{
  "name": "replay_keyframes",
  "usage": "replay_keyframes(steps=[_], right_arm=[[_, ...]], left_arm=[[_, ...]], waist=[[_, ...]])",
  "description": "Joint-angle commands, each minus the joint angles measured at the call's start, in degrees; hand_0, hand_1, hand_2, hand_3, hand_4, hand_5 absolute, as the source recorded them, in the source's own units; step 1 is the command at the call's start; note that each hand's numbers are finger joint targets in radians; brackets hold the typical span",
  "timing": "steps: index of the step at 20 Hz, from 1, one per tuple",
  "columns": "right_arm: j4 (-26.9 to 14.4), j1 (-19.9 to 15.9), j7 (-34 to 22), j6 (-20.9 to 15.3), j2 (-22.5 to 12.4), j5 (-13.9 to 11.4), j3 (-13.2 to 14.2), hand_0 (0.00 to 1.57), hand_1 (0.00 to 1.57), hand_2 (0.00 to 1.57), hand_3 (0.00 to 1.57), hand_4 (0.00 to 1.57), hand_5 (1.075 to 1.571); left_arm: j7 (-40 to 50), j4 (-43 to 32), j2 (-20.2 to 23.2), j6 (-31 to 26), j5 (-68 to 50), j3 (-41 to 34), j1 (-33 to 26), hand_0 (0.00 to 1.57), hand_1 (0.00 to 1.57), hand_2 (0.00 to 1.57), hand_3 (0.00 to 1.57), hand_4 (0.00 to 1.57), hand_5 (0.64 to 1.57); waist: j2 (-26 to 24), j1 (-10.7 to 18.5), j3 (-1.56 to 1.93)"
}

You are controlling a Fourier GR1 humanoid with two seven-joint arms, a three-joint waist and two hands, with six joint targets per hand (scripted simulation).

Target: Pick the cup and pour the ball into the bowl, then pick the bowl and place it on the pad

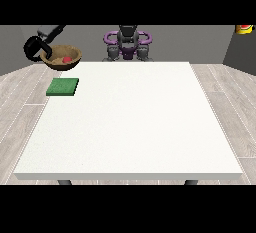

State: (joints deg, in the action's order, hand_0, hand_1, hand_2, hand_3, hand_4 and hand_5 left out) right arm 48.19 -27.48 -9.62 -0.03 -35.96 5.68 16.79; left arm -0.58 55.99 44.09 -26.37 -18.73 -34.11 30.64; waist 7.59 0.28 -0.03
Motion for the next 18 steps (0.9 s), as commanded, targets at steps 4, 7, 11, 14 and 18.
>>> replay_keyframes(steps=[4, 7, 11, 14, 18], right_arm=[[-2.1, -2.3, 4.1, -0.1, 0.6, 1.1, 2.4, 1.57, 1.57, 1.57, 0.49, 1.07, 1.568], [-7.1, -3.1, 4.3, 0.5, 0.6, 2.9, 4.7, 1.57, 1.57, 1.57, 0.49, 1.07, 1.567], [-8.2, -3.1, 5.2, -1.7, 4.5, 1.7, 3.1, 1.57, 1.57, 1.57, 0.53, 1.03, 1.571], [-7.3, -4.6, 5.7, 0.1, 3.6, 3.2, 4.0, 1.57, 1.57, 1.57, 0.55, 1.02, 1.571], [-15.1, -2.7, 8.4, 0.6, 0.8, 6.2, 9.4, 1.57, 1.57, 1.57, 0.88, 0.71, 1.571]], left_arm=[[-3.7, -3.8, 4.4, -2.8, -1.5, -1.4, 1.9, 0.00, 0.00, 0.00, 0.00, 1.22, 1.553], [-5.4, 0.7, -0.1, -0.7, -0.6, 0.6, -0.2, 0.00, 0.00, 0.00, 0.00, 1.21, 1.551], [-4.6, 2.0, -1.3, -0.5, -0.5, 2.3, -1.0, 0.00, 0.00, 0.00, 0.00, 1.21, 1.555], [-6.2, -3.6, 3.0, -1.1, -0.6, 0.4, 1.4, 0.00, 0.00, 0.00, 0.00, 1.20, 1.557], [-4.9, 4.6, -0.8, 0.5, -1.1, 2.3, -1.6, 0.00, 0.00, 0.00, 0.00, 1.19, 1.561]], waist=[[5.7, 0.1, 0.02], [5.5, 2.9, 0.06], [3.2, 4.2, 0.06], [6.8, 0.7, 0.03], [5.8, 4.2, 0.11]])
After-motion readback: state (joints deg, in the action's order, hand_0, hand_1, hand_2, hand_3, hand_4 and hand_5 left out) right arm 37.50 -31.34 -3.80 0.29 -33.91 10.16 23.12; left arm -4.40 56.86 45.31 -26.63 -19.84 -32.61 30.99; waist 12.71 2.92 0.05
